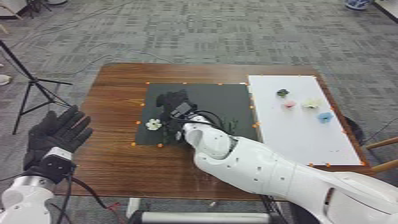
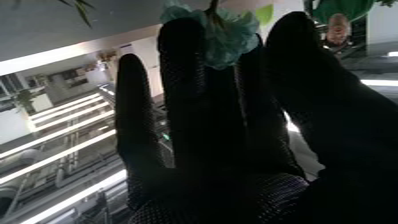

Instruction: Arrange flowers

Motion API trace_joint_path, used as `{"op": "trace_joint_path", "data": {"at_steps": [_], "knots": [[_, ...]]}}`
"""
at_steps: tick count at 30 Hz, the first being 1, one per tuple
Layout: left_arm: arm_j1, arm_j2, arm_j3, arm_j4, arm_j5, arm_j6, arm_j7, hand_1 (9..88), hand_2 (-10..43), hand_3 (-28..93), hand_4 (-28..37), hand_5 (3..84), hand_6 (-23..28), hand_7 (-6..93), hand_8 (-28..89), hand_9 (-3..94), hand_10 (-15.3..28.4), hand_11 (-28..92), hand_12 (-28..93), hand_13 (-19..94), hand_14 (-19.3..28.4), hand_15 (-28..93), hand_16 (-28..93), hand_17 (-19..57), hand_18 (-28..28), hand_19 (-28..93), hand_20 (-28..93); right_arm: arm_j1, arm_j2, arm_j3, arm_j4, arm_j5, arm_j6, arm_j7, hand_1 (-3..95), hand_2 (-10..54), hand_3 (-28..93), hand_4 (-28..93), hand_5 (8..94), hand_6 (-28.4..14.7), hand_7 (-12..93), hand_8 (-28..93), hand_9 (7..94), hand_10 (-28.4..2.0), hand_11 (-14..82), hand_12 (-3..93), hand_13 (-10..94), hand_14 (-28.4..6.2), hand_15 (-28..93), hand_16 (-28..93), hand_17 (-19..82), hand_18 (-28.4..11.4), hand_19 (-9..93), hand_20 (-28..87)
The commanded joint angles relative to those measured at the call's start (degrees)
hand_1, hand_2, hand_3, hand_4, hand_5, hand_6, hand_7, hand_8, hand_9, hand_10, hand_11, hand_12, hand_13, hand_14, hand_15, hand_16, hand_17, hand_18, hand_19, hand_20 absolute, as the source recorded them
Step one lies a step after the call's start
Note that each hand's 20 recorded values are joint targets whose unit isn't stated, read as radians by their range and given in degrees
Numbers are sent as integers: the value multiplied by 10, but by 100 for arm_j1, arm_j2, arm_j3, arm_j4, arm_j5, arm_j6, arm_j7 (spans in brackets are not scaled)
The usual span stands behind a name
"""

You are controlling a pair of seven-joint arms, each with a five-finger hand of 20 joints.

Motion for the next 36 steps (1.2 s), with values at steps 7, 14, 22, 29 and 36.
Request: {"op": "trace_joint_path", "data": {"at_steps": [7, 14, 22, 29, 36], "knots": [[62, -55, -95, -63, -15, -60, 7, 282, 131, 700, -260, 399, 73, 105, -74, 327, 132, 154, 137, 223, 135, 234, -4, -27, 112, 173, 124, 180, 96, 29, -229, -76, -338, -62, 443, -95, 763, -283, 528, -15, 216, -153, 568, -120, 198, 142, 566, -98, 567, 228, 187, -207, 583, 196], [89, -66, -87, -80, -23, -51, 11, 280, 133, 700, -262, 399, 74, 104, -75, 328, 132, 154, 137, 223, 135, 235, -4, -27, 112, 172, 124, 172, 101, 59, -315, -96, -295, 50, 427, -95, 765, -283, 524, -19, 212, -151, 558, -126, 193, 140, 563, -103, 574, 223, 185, -208, 585, 201], [88, -51, -118, -80, -9, -57, -30, 278, 136, 700, -263, 399, 76, 103, -73, 328, 133, 154, 137, 223, 135, 234, -3, -28, 112, 172, 125, 198, 138, 11, -388, 111, -85, 181, 412, -95, 748, -283, 520, -23, 209, -147, 557, -135, 194, 140, 561, -107, 590, 224, 187, -209, 591, 206], [134, -144, -122, -72, 3, -110, -30, 276, 137, 701, -263, 399, 77, 102, -74, 328, 133, 153, 137, 224, 135, 234, -3, -28, 112, 172, 125, 27, 317, 405, -689, 93, 35, 157, 398, -95, 745, -283, 524, -27, 206, -146, 556, -141, 196, 141, 555, -114, 598, 220, 188, -210, 592, 203], [276, -235, -251, -107, 9, -91, -40, 275, 136, 703, -263, 398, 77, 101, -73, 328, 134, 153, 137, 223, 135, 233, -3, -27, 112, 171, 125, -321, 781, 1236, -1264, 240, 739, 52, 393, -95, 761, -283, 553, -27, 202, -146, 581, -139, 197, 138, 573, -115, 596, 214, 178, -213, 581, 199]]}}
